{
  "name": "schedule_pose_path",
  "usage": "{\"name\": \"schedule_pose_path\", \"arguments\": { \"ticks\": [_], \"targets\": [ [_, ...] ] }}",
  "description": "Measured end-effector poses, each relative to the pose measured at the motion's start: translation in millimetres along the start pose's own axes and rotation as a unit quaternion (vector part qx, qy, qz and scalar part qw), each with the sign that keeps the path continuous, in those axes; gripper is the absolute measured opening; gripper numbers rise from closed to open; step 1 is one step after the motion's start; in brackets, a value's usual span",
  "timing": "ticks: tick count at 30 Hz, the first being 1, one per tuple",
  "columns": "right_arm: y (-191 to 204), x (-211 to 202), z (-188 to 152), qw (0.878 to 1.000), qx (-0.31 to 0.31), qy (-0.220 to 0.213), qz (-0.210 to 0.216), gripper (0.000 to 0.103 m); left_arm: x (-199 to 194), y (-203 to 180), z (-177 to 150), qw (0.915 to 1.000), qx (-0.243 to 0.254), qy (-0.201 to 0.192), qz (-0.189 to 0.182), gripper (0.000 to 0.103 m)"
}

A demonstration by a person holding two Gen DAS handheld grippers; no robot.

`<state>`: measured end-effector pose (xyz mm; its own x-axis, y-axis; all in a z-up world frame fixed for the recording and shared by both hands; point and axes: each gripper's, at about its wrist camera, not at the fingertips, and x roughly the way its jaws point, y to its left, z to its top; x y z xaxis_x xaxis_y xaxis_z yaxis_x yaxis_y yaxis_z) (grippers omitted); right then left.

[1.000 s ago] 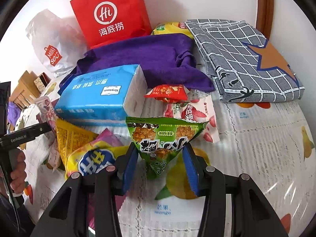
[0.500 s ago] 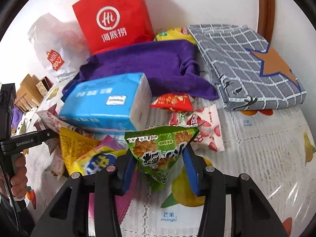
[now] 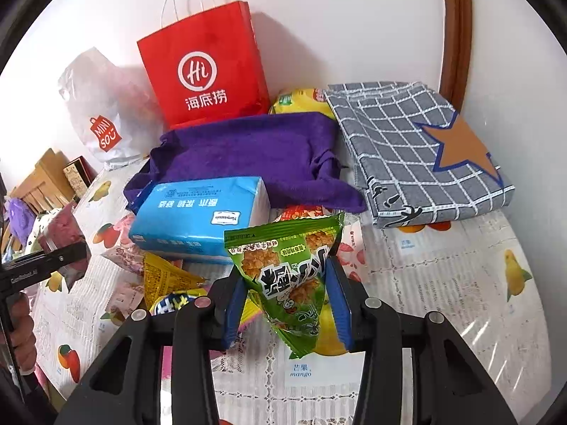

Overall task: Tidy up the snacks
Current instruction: 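Carry both held snacks up toward the purple towel with both tools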

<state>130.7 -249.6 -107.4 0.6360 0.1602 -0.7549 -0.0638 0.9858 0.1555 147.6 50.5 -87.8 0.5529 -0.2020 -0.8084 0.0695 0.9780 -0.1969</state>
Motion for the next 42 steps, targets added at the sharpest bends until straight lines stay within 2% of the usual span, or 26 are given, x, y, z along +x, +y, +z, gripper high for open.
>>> {"name": "schedule_pose_path", "arguments": {
  "ticks": [5,11,22,31,37,42],
  "targets": [
    [11,-15,6,1.0,-0.02,-0.016,-0.003,0.043,-12,-14,4,0.9999,0.008,-0.01,-0.011,0.039],
    [21,-30,23,0.999,-0.026,-0.039,0.017,0.042,-19,-40,19,0.999,0.033,-0.019,-0.022,0.039],
    [33,-18,69,0.997,-0.041,-0.054,0.027,0.042,-14,-54,62,0.9981,0.048,-0.027,-0.027,0.039],
    [43,10,116,0.996,-0.05,-0.066,0.03,0.042,7,-52,104,0.998,0.056,-0.027,-0.013,0.039],
    [42,46,141,0.997,-0.048,-0.053,0.021,0.042,27,-46,126,0.998,0.058,-0.023,-0.005,0.039],
    [41,76,156,0.998,-0.05,-0.037,0.018,0.042,60,-38,141,0.9985,0.055,-0.006,-0.007,0.039]
  ]
}}
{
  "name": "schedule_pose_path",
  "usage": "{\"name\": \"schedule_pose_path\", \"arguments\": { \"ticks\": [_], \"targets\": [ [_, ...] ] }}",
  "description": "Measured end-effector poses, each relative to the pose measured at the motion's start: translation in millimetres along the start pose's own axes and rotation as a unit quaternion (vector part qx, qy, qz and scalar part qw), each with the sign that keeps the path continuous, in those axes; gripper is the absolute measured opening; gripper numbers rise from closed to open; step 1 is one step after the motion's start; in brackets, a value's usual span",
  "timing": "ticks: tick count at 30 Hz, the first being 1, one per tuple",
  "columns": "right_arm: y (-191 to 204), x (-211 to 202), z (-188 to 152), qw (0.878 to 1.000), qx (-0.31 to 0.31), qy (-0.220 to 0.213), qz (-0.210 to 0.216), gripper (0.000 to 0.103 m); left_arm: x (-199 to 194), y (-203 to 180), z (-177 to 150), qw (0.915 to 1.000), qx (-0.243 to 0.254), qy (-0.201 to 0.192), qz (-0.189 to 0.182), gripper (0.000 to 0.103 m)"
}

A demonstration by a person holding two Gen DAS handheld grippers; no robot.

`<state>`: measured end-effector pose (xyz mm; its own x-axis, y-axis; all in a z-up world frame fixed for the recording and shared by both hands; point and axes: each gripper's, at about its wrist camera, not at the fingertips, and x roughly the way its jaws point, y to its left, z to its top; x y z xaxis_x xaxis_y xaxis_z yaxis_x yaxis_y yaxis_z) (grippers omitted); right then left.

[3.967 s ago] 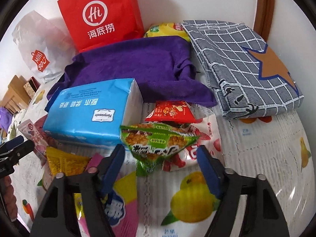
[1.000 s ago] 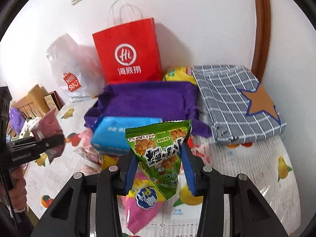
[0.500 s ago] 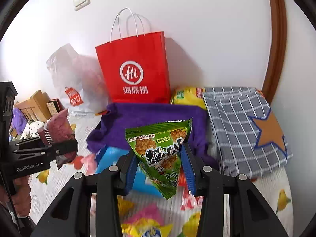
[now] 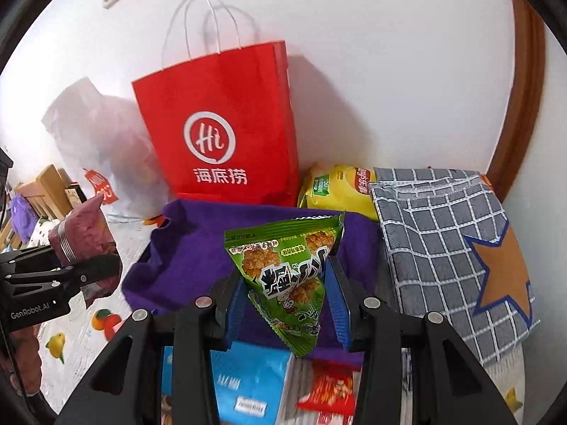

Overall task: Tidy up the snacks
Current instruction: 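Carry both held snacks up toward the purple towel with both tools, then open the right tool over the towel while the left tool releases the pink snack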

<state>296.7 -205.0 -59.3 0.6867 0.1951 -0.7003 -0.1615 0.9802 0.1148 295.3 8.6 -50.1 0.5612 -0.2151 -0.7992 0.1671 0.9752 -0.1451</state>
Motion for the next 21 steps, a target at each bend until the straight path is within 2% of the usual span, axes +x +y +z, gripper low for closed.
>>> {"name": "schedule_pose_path", "arguments": {
  "ticks": [10,21],
  "targets": [
    [-14,57,13,0.999,-0.002,0.032,-0.009,0.042,50,12,23,0.9999,-0.002,0.015,0.001,0.039],
    [-22,100,-1,0.997,-0.013,0.077,-0.009,0.041,96,26,22,0.9984,-0.007,0.054,0.015,0.039]
  ]
}}
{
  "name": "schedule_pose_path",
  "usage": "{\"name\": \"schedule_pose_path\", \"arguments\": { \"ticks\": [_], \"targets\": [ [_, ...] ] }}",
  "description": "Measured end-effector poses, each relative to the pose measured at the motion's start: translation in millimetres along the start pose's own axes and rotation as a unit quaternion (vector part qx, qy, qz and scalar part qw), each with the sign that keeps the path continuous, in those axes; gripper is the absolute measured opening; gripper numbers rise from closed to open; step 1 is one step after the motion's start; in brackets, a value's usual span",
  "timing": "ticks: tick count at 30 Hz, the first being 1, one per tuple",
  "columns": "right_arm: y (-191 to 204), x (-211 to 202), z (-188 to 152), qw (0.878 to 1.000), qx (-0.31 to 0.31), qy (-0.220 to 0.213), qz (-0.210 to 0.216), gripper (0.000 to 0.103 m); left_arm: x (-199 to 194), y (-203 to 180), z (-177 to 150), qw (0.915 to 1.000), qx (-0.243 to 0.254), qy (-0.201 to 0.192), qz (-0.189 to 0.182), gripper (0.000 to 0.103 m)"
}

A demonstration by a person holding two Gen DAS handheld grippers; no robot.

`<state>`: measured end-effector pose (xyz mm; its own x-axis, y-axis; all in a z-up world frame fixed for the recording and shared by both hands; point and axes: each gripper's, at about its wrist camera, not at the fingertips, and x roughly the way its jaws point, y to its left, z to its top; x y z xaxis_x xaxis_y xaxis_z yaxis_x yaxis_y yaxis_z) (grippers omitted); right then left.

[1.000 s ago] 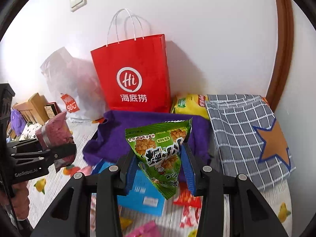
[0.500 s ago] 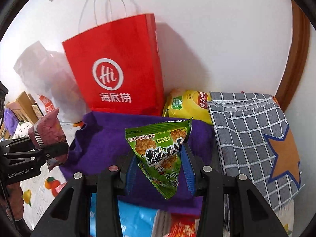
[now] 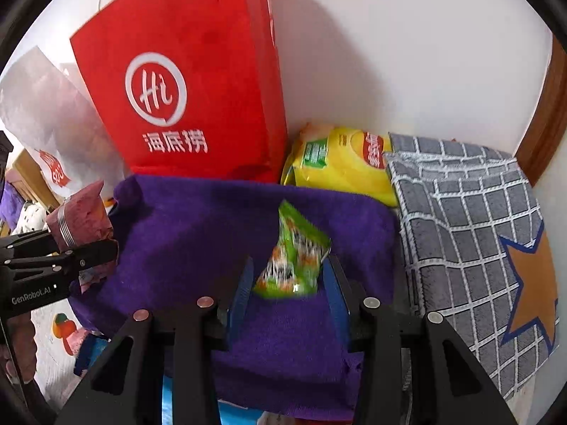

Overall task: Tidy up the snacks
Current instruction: 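Open the right tool over the towel while the left tool releases the pink snack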

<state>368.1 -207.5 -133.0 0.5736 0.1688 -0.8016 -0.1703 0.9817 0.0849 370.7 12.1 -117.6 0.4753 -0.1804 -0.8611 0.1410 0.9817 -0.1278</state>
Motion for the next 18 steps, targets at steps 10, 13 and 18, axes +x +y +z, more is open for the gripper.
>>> {"name": "schedule_pose_path", "arguments": {
  "ticks": [10,13,18],
  "targets": [
    [-3,7,-3,1.0,0.005,0.011,0.004,0.04,17,4,-1,0.9996,-0.004,0.028,0.003,0.039],
    [-3,5,-4,1.0,0.001,0.008,0.003,0.04,20,3,-2,0.9993,-0.004,0.037,0.004,0.039],
    [-1,5,-3,1.0,-0.001,0.009,0.002,0.045,24,1,-2,0.999,0.001,0.045,0.005,0.04]
  ]
}}
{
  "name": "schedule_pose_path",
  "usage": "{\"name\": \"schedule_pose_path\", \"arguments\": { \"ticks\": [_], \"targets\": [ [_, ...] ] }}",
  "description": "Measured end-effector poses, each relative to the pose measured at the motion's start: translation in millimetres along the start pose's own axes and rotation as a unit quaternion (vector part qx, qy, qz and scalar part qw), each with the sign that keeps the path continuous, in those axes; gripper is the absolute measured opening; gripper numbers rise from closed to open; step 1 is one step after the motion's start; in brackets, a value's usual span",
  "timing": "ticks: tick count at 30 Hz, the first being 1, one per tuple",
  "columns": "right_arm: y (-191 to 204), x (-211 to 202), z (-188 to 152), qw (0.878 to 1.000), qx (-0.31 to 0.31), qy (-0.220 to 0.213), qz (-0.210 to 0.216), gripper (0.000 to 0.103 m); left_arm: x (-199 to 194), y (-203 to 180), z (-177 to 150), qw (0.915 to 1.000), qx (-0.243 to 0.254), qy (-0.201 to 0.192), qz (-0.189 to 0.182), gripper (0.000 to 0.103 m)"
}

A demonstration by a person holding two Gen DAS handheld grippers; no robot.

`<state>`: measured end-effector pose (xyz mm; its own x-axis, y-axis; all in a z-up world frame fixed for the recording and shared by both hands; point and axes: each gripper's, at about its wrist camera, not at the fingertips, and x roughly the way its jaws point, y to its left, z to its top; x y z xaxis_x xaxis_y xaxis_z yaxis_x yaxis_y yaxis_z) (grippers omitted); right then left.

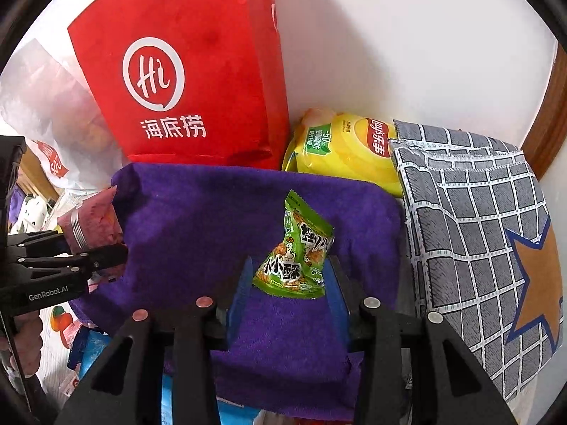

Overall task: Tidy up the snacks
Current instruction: 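Open the right tool over the towel while the left tool releases the pink snack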

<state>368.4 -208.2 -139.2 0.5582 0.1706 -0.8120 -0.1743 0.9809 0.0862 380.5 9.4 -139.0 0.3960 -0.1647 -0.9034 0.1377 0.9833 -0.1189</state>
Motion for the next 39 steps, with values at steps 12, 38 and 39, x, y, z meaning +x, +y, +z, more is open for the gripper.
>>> {"name": "schedule_pose_path", "arguments": {
  "ticks": [12,38,39],
  "targets": [
    [2,-8,2,1.0,0.007,0.003,0.003,0.062,-9,-7,2,0.9999,0.009,-0.006,-0.009,0.065],
    [17,-138,-60,0.994,0.016,-0.063,-0.088,0.084,-131,-28,-42,0.9944,0.013,-0.104,-0.009,0.068],
    [18,-142,-63,0.994,0.017,-0.065,-0.085,0.084,-136,-28,-48,0.9939,0.009,-0.109,-0.01,0.068]
  ]
}}
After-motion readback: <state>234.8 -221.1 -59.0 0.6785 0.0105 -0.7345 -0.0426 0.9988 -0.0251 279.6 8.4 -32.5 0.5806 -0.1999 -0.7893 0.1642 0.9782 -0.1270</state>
